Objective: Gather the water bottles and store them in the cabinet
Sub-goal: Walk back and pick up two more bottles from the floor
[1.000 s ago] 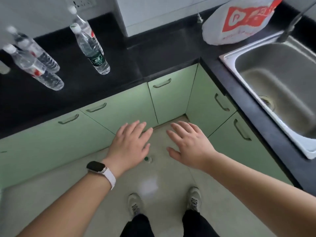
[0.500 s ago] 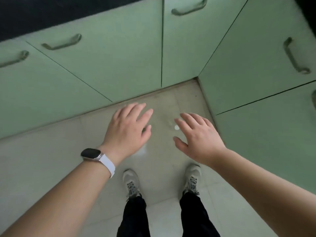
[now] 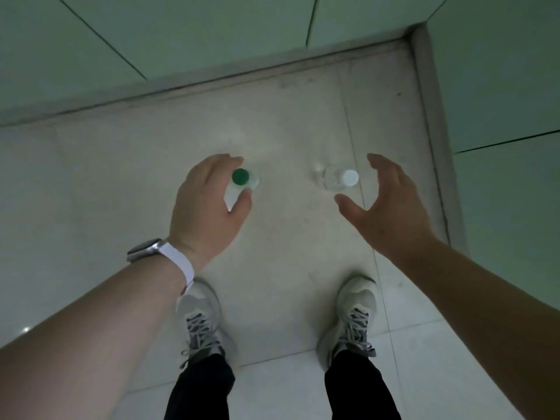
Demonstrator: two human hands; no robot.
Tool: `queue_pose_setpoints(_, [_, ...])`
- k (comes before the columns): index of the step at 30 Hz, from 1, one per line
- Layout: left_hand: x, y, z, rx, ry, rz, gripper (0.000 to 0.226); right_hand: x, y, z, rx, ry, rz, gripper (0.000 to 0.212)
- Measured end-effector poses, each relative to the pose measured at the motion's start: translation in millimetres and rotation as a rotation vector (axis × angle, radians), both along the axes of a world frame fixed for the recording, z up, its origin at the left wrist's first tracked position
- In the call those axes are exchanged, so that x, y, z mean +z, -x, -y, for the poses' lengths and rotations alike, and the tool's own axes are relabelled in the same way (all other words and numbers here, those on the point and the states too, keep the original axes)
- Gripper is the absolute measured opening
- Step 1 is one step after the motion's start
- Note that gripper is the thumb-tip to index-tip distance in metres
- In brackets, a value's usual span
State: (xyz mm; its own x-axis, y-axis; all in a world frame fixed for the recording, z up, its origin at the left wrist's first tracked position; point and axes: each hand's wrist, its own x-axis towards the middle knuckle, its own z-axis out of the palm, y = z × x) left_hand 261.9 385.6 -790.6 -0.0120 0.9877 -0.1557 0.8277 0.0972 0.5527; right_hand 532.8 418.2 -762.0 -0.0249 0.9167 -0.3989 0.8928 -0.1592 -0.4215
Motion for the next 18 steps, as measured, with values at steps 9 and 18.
queue_pose_setpoints(9, [-110.8, 3.4, 27.9, 0.409, 0.208, 0.222, 0.065, -118.8, -25.2, 3.5, -0.308, 0.068, -0.164, 0.091])
queue_pose_setpoints(18, [-155.6, -1.1, 7.1, 0.407, 0.262, 0.315, 0.063, -193.2, -20.0, -5.2, -0.325, 0.010, -0.322, 0.080])
